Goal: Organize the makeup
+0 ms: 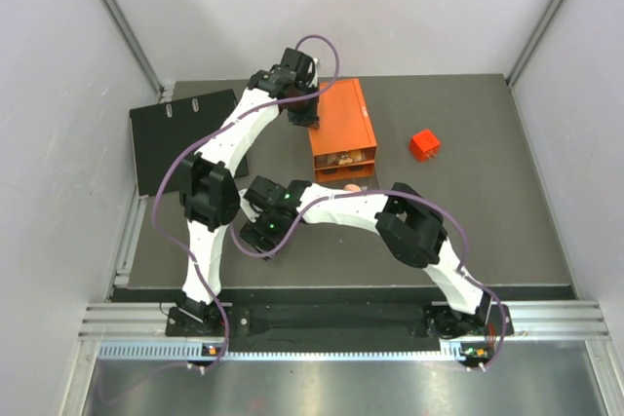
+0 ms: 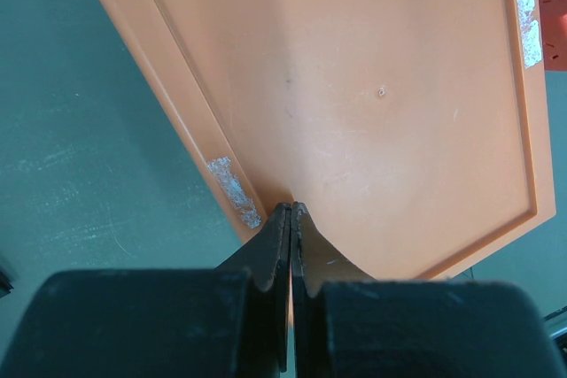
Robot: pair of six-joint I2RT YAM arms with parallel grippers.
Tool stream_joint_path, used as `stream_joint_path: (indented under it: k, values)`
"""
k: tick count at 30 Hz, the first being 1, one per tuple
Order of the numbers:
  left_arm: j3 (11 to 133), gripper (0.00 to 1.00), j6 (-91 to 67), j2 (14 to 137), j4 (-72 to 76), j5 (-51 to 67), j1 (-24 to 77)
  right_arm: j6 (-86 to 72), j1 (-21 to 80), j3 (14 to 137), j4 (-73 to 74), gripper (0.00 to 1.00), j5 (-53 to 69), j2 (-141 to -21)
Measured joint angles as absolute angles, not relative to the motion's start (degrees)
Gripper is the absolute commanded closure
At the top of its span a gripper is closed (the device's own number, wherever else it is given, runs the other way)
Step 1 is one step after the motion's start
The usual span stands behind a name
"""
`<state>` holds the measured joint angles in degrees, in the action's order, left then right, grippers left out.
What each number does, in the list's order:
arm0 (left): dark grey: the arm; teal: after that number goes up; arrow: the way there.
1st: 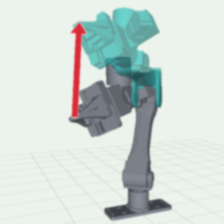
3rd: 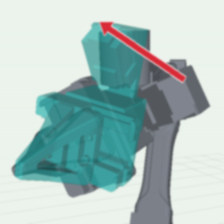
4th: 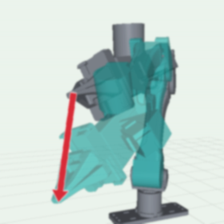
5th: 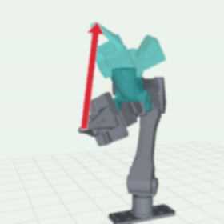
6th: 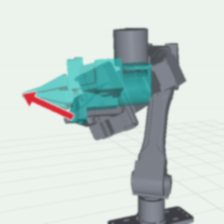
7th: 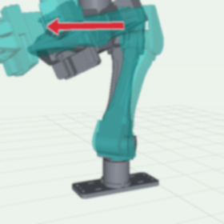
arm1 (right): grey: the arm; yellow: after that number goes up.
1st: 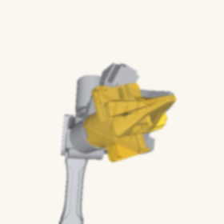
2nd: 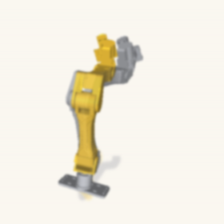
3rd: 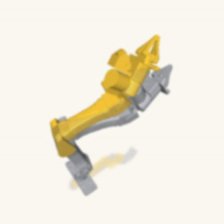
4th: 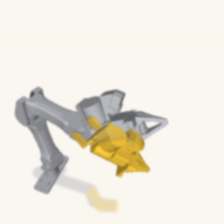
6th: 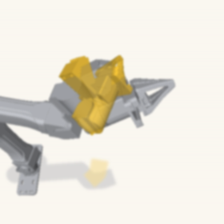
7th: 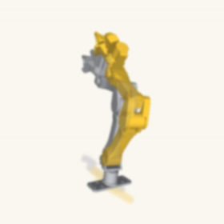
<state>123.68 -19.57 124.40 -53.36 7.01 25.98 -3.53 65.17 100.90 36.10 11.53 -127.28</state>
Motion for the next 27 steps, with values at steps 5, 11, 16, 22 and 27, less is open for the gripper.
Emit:
stream_joint_path:
  k: [5,11,16,22,27]
  values:
    - [123.7,1.00,-19.6,124.4,-53.4,7.0,26.0,-5.7,65.3,101.0,36.3,0.85,9.9,-127.6]
    - [123.7,1.00,-19.6,124.4,-53.4,6.8,25.9,-8.3,65.7,100.8,35.3,0.96,7.3,-127.4]
    - [123.7,1.00,-19.6,124.4,-53.4,6.9,25.8,-9.2,65.7,97.4,32.8,1.00,5.7,-125.5]
    - [123.7,1.00,-19.6,124.4,-53.4,7.1,25.6,-9.7,65.5,89.6,29.5,1.00,3.8,-120.6]
    - [123.7,1.00,-19.6,124.4,-53.4,7.4,25.5,-10.5,65.4,84.8,27.8,1.00,2.4,-117.4]
